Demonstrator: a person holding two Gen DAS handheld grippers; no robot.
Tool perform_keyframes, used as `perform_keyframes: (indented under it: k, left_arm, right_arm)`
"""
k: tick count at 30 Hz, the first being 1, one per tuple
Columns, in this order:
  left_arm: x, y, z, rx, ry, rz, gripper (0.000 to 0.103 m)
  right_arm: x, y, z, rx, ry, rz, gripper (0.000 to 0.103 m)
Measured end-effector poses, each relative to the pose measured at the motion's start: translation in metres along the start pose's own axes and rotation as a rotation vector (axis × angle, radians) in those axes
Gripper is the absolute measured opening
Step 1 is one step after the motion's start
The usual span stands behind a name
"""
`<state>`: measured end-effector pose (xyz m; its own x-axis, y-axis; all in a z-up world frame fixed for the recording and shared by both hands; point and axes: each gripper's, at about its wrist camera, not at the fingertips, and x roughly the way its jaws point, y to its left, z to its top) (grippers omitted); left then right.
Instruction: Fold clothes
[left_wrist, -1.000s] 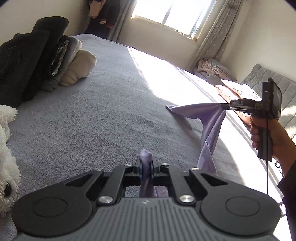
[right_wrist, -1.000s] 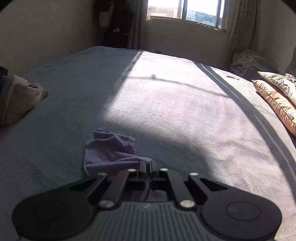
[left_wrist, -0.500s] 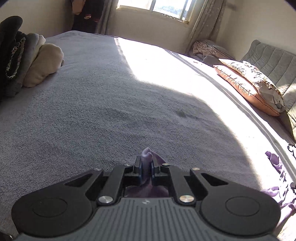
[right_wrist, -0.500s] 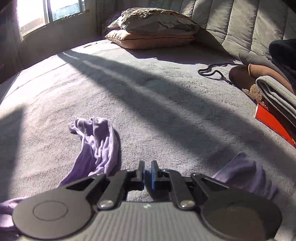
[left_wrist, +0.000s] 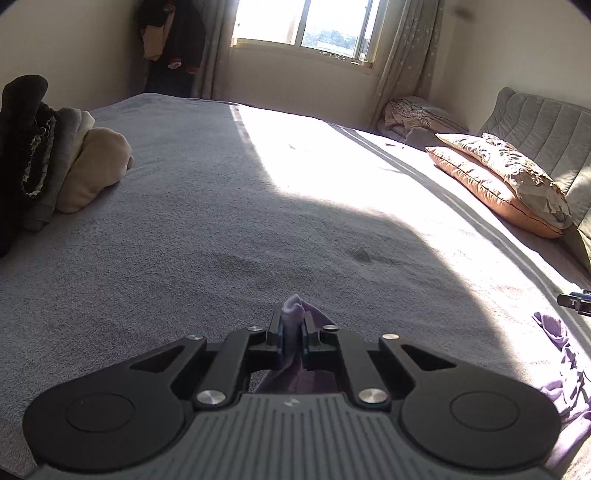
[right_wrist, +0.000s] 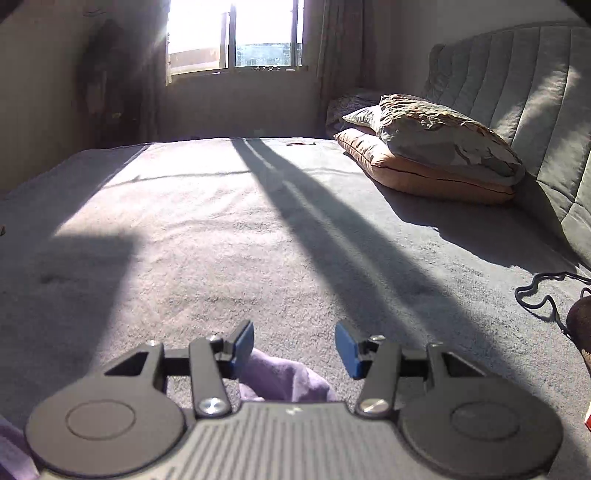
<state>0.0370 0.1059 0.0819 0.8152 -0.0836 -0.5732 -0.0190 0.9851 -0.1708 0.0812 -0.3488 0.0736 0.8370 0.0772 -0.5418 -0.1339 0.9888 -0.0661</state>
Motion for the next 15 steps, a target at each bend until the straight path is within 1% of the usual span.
perform_keyframes:
  k: [2,3,4,5,6,7,10,12,14,15]
  left_arm:
    - [0.002,0.001,0.0,0.01,-0.002,0.015,0.008]
    - [0.003,0.001,0.001,0.015,-0.003,0.023,0.008]
    - [0.003,0.003,0.002,0.01,-0.004,0.027,0.008]
    - [0.001,0.005,0.004,0.0,-0.011,0.026,0.008]
    - [0.0,0.007,0.007,-0.01,-0.019,0.025,0.007]
    - [-0.003,0.009,0.01,-0.02,-0.036,0.025,0.007]
    - [-0.016,0.011,0.019,-0.053,-0.115,0.004,0.007]
    - [-0.023,0.008,0.025,-0.072,-0.166,-0.026,0.007]
    - [-0.026,0.001,0.027,-0.072,-0.203,-0.054,0.007]
    - [-0.026,-0.004,0.028,-0.066,-0.215,-0.062,0.007]
  right_arm:
    - [0.021,0.019,-0.001,-0.086,0.03,-0.011,0.047]
    - [0.033,0.028,-0.005,-0.134,0.073,-0.044,0.033]
    - [0.049,0.036,-0.014,-0.185,0.15,-0.105,0.018]
    - [0.056,0.037,-0.021,-0.206,0.189,-0.148,0.004]
    - [0.056,0.036,-0.026,-0.205,0.176,-0.17,0.003]
    - [0.051,0.03,-0.025,-0.171,0.171,-0.19,0.003]
    - [0.009,-0.006,-0.007,0.03,0.053,-0.26,0.003]
    - [-0.031,-0.038,0.006,0.229,-0.055,-0.302,0.003]
    - [-0.079,-0.073,0.009,0.436,-0.169,-0.336,0.003]
    - [-0.094,-0.083,0.007,0.482,-0.203,-0.352,0.003]
